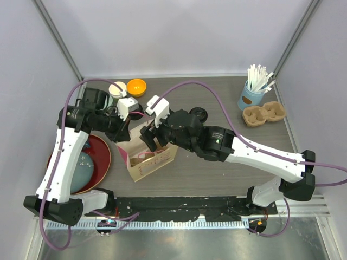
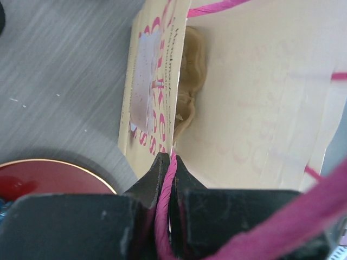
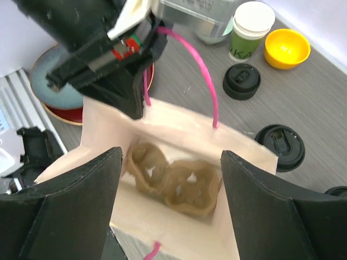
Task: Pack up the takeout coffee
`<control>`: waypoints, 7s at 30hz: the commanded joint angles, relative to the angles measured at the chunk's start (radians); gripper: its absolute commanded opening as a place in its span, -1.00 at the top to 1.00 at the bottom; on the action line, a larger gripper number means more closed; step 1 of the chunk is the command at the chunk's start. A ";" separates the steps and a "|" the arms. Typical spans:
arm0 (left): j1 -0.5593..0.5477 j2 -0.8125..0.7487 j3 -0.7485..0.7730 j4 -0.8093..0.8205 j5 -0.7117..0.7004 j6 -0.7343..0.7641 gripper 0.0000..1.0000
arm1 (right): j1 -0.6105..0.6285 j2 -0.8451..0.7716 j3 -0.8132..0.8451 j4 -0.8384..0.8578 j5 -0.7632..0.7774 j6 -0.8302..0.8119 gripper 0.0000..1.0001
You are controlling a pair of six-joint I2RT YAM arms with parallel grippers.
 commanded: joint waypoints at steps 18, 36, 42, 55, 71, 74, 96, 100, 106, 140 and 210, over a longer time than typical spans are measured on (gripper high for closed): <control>-0.022 -0.245 0.111 -0.252 -0.230 0.210 1.00 | 0.011 -0.003 -0.375 0.307 -0.389 -0.136 0.02; -0.022 -0.311 -0.184 -0.264 -0.177 0.239 1.00 | 0.055 0.221 -0.510 0.553 -0.241 -0.090 0.23; -0.022 -0.330 -0.191 -0.298 -0.094 0.244 1.00 | 0.124 0.144 -0.660 0.790 -0.097 -0.145 0.10; -0.022 -0.375 -0.328 -0.297 -0.039 0.333 1.00 | 0.135 0.141 -0.801 1.317 -0.134 -0.246 -0.19; -0.022 -0.467 -0.227 -0.169 -0.036 0.155 1.00 | 0.130 0.356 -0.584 1.218 -0.323 -0.435 -0.04; -0.022 -0.462 -0.216 -0.163 -0.039 0.126 1.00 | 0.130 0.388 -0.513 1.118 -0.315 -0.531 -0.07; -0.051 -0.475 -0.159 -0.203 0.093 0.133 1.00 | 0.078 0.659 -0.154 0.791 -0.197 -0.805 -0.22; -0.055 -0.470 -0.147 -0.205 0.121 0.135 1.00 | 0.072 0.685 -0.142 0.804 -0.201 -0.806 0.26; -0.059 -0.467 -0.125 -0.209 0.099 0.143 1.00 | 0.072 0.644 -0.246 0.945 -0.180 -0.773 0.87; -0.059 -0.410 -0.013 -0.235 0.204 0.175 1.00 | 0.034 0.700 -0.298 1.360 -0.076 -0.800 0.29; -0.054 -0.186 -0.147 -0.045 0.069 0.037 1.00 | 0.008 -0.256 -0.254 0.185 -0.077 -0.083 -0.59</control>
